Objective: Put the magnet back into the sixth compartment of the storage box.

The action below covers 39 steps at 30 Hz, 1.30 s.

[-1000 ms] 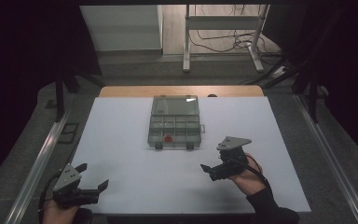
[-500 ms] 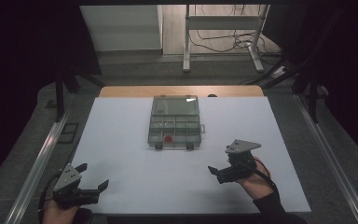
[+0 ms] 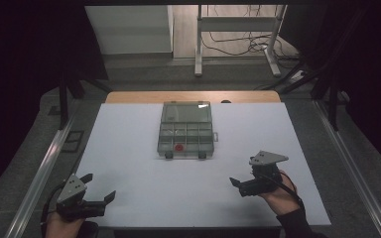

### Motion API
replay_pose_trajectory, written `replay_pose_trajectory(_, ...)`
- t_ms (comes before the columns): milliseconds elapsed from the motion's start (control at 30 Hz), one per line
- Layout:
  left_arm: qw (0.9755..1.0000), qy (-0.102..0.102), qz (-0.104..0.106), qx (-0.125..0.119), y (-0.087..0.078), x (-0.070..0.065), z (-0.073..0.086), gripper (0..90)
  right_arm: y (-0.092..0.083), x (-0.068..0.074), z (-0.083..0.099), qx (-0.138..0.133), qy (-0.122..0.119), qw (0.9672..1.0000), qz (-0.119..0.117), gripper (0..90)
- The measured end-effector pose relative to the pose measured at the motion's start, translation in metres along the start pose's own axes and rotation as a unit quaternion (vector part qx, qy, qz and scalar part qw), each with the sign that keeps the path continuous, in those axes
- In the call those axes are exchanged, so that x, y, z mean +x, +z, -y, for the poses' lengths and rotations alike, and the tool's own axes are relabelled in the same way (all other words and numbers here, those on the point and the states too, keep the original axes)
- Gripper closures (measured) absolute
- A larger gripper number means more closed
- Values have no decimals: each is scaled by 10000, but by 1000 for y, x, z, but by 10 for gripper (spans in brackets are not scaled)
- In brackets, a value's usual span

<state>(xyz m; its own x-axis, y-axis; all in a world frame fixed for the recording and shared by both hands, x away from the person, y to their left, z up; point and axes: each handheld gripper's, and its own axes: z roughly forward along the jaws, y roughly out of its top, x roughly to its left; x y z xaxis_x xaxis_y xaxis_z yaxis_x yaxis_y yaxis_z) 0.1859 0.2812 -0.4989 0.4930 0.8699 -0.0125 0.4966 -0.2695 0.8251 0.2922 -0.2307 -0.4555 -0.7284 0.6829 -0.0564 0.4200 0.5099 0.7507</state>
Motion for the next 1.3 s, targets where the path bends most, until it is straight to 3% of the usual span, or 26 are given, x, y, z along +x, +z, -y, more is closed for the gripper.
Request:
replay_pose_trajectory(633, 10000, 7, -5, 12, 0, 0, 0, 31, -20, -15, 25, 24, 325, 9989, 341, 1)
replay_pose_trajectory(1300, 10000, 15, -8, 21, 0, 0, 0, 31, -48, -26, 62, -123, 801, 9931, 850, 0)
